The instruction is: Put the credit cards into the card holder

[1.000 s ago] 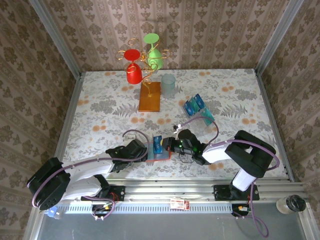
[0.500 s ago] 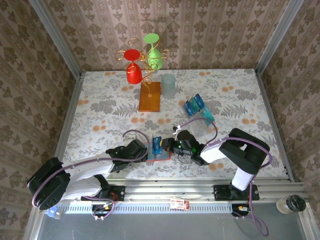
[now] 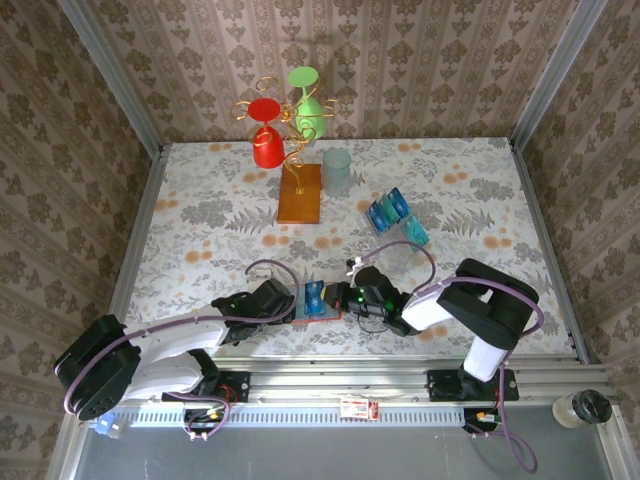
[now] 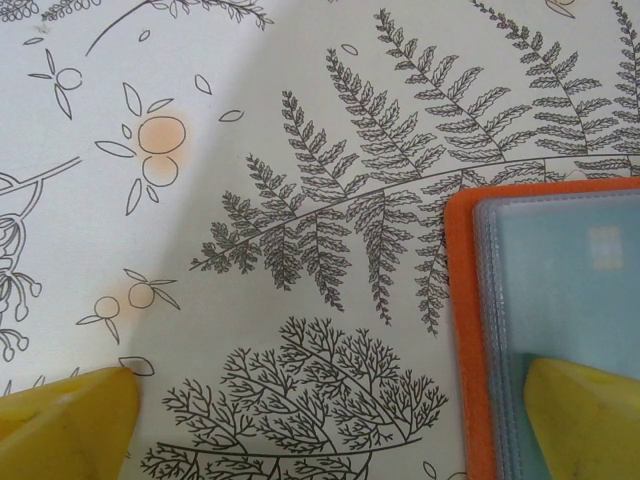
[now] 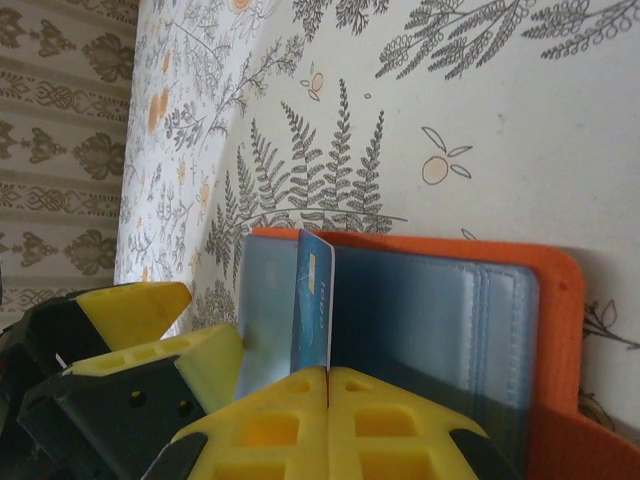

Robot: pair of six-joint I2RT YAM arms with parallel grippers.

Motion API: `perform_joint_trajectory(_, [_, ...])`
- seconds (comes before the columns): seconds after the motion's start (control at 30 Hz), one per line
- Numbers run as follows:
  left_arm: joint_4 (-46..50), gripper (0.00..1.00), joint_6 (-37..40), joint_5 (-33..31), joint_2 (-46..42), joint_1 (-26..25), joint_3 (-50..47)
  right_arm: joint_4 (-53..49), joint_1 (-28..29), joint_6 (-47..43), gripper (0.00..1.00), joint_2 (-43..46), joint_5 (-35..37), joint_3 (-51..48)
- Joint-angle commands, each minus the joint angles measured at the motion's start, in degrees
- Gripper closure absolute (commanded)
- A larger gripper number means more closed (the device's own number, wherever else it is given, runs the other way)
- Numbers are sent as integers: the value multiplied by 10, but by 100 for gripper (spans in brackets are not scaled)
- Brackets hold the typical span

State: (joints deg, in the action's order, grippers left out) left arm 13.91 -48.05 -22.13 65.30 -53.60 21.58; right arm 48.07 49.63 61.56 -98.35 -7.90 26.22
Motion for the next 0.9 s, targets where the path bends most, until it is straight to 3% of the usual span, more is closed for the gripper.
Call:
perform_joint_trajectory(0.0, [27, 0, -5, -5, 5, -4, -15, -11, 10, -1, 100, 8, 15, -9])
perform_joint_trajectory(0.53, [26, 0, -5, -5, 4, -4, -15, -27, 22, 2, 100, 19, 36, -25])
perform_joint_trajectory(0.87, [24, 0, -6, -5, 5, -4, -17, -54, 22, -6, 100, 0, 14, 4])
